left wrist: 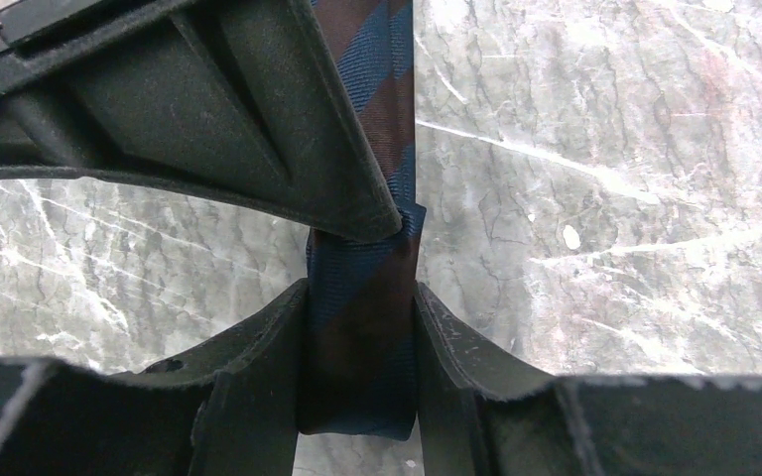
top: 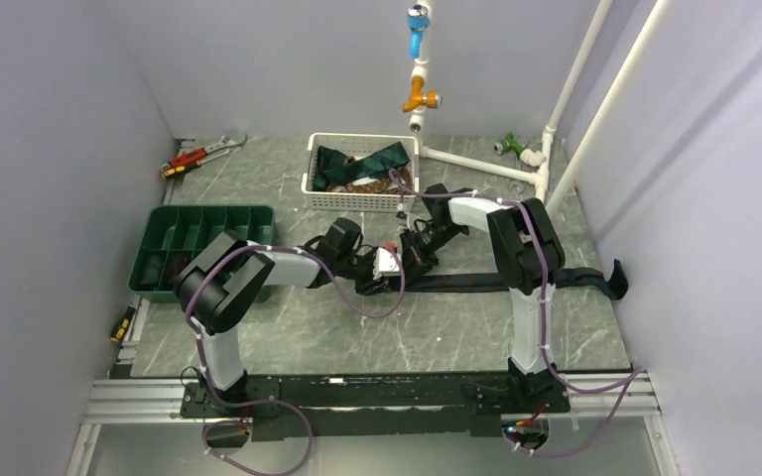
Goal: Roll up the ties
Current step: Roll the tie at the center of the board.
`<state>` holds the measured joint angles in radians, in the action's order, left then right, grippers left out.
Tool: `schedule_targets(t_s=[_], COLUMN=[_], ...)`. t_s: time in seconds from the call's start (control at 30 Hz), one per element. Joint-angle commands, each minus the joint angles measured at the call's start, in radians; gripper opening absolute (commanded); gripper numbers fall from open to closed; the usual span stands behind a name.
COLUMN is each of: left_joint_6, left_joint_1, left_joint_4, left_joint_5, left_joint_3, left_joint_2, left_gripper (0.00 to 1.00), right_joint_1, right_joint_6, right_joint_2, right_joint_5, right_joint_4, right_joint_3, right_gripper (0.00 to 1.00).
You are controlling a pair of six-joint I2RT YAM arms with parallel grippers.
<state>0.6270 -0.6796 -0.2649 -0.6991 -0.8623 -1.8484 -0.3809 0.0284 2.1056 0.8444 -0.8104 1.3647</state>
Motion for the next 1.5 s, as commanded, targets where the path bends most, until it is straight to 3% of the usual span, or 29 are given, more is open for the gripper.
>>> schedule_targets(t_s=[0.0, 0.13, 0.2, 0.4, 0.63, 0.73, 0.83, 1.03, 1.17, 1.37, 1.47], left_joint_6=[0.017, 0.002, -0.030, -0.068, -0.033, -0.032, -0.043, -0.085, -0.072, -0.023, -0.038], left_joint_1=[0.002, 0.019, 0.038, 0.067, 0.068, 0.061, 0.040, -0.017, -0.018, -0.015, -0.003], left_joint_4=[0.094, 0.043, -0.022, -0.096, -0.041, -0.037, -0.038, 0.006, 0.041, 0.105, 0.126], left_joint_5=[0.080, 0.028, -0.008, -0.026, -0.103, -0.101, -0.054, 0.023, 0.036, 0.047, 0.047], left_joint_3=[0.014, 0.058, 0.081, 0.115, 0.084, 0.078, 0.051, -0.036, -0.026, -0.007, -0.017], left_joint_2=[-0.022, 0.016, 0.028, 0.047, 0.047, 0.044, 0.027, -0.049, -0.046, -0.030, -0.035], left_gripper=[0.47, 0.69, 0.74, 0.77, 0.69, 0.80, 0.82, 0.75, 0.57, 0.44, 0.42], right_joint_1=[0.005, 0.007, 0.007, 0.009, 0.012, 0.010, 0.010, 0.008, 0.009, 0.014, 0.014], right_joint_6=[-0.009, -0.065, -0.112, -0.138, -0.120, -0.122, -0.130, -0.144, -0.167, -0.196, -0.206], right_joint_2=[-0.053, -0.039, 0.001, 0.050, 0.052, 0.018, 0.018, 0.019, 0.002, 0.018, 0.038], right_joint_5=[0.000, -0.057, -0.084, -0.142, -0.116, -0.100, -0.088, -0.069, -0.047, -0.094, -0.138], right_joint_4=[-0.001, -0.050, -0.082, -0.061, -0.068, -0.083, -0.105, -0.122, -0.165, -0.175, -0.159], right_joint_3=[0.010, 0.012, 0.017, 0.005, 0.043, 0.069, 0.090, 0.098, 0.136, 0.127, 0.102], right_gripper=[0.00, 0.00, 0.00, 0.00, 0.00, 0.00, 0.00, 0.00, 0.00, 0.00, 0.00])
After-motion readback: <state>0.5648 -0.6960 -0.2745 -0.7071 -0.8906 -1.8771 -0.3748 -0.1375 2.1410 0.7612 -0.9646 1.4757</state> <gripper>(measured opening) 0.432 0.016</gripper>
